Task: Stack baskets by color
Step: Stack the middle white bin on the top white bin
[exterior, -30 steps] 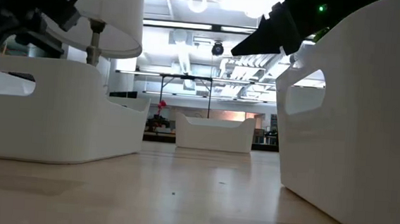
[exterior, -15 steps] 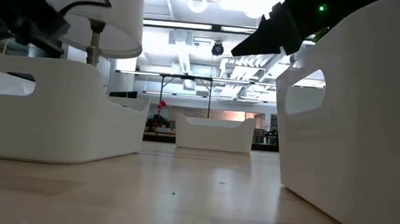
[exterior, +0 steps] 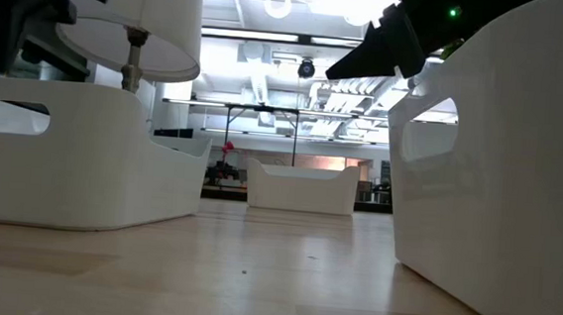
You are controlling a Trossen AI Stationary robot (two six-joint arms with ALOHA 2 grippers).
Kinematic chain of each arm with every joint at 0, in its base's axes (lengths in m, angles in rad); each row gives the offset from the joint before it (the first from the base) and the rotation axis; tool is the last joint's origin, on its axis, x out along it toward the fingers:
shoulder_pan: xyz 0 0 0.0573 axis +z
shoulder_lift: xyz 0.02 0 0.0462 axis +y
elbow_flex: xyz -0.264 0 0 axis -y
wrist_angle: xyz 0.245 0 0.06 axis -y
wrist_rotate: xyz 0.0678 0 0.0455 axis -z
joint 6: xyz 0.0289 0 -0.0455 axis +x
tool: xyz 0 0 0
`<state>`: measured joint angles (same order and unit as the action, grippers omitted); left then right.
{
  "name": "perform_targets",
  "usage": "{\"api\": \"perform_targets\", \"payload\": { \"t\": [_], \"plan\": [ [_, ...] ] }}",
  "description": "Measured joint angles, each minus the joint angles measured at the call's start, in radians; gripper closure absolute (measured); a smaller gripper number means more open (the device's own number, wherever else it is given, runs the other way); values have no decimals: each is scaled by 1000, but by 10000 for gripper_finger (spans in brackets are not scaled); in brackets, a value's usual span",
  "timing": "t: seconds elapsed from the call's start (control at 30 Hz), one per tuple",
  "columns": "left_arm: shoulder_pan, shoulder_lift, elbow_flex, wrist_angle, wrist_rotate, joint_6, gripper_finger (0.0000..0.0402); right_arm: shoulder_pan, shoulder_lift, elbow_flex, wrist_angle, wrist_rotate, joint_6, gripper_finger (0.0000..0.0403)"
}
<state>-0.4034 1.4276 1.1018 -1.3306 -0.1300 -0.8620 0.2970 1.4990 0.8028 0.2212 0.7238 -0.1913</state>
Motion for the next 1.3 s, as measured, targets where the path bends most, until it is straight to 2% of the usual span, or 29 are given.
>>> {"api": "perform_targets", "payload": {
  "t": [0.07,0.17,0.37,0.5,0.63,0.73,1.3],
  "plan": [
    [-3,-12,-23,43,-57,31,401,3,0,0,-9,0,-2,403],
    [-17,-58,-59,200,-199,110,401,20,0,0,-14,10,-46,403],
    [-11,-189,-150,595,-358,345,401,74,-40,0,-18,97,-79,403],
    [-8,-275,-279,920,-449,528,401,100,-86,0,-29,94,-74,403],
    [-8,-339,-458,1315,-455,677,401,104,-100,1,-45,92,-71,403],
    [-8,-354,-551,1507,-433,718,401,103,-100,1,-54,87,-28,403],
    [-8,-361,-572,1530,-413,696,401,102,-98,1,-52,42,35,402]
  ]
}}
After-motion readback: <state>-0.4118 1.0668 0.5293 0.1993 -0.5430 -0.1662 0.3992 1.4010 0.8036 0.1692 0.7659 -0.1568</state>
